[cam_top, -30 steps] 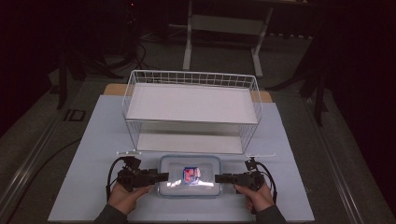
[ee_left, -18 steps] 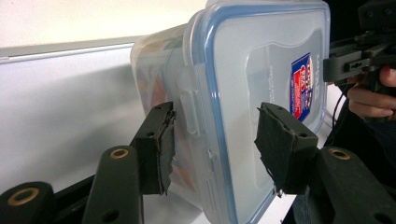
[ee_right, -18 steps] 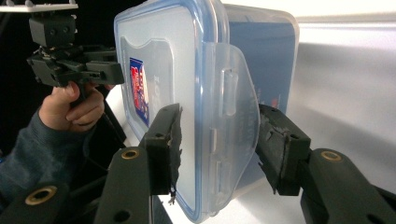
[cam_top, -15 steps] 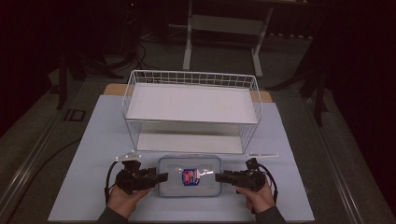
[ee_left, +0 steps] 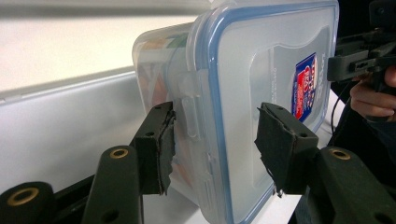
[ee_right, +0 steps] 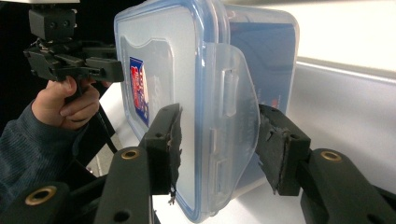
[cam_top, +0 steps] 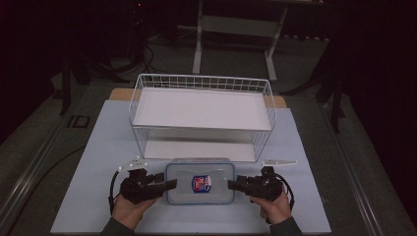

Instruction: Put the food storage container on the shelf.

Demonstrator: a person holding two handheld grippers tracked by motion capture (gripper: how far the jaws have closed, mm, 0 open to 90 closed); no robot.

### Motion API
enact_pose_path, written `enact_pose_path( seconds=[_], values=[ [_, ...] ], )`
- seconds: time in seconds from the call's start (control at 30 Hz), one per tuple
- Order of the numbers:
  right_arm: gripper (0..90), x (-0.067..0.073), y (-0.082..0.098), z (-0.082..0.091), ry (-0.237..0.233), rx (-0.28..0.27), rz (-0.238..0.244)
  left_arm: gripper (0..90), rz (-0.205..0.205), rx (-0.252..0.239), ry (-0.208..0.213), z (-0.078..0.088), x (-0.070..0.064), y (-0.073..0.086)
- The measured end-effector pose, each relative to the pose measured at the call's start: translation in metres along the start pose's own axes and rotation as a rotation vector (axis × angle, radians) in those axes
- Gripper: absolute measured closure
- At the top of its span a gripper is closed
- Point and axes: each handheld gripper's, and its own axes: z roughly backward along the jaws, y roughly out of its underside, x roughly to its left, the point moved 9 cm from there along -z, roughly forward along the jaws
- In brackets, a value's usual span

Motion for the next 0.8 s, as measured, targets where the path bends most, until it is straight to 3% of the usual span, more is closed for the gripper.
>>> enact_pose_path(
  seconds=[0.2,0.8],
  values=[
    [51.9,0.005,-0.006,0.003,0.002,-0.027,0.041,47.4,-0.033,-0.016,-0.010,0.005,-0.002,-0.006],
    [51.9,0.016,-0.021,0.010,-0.003,-0.075,0.102,47.4,-0.089,-0.059,-0.027,0.016,-0.011,-0.024]
  ],
)
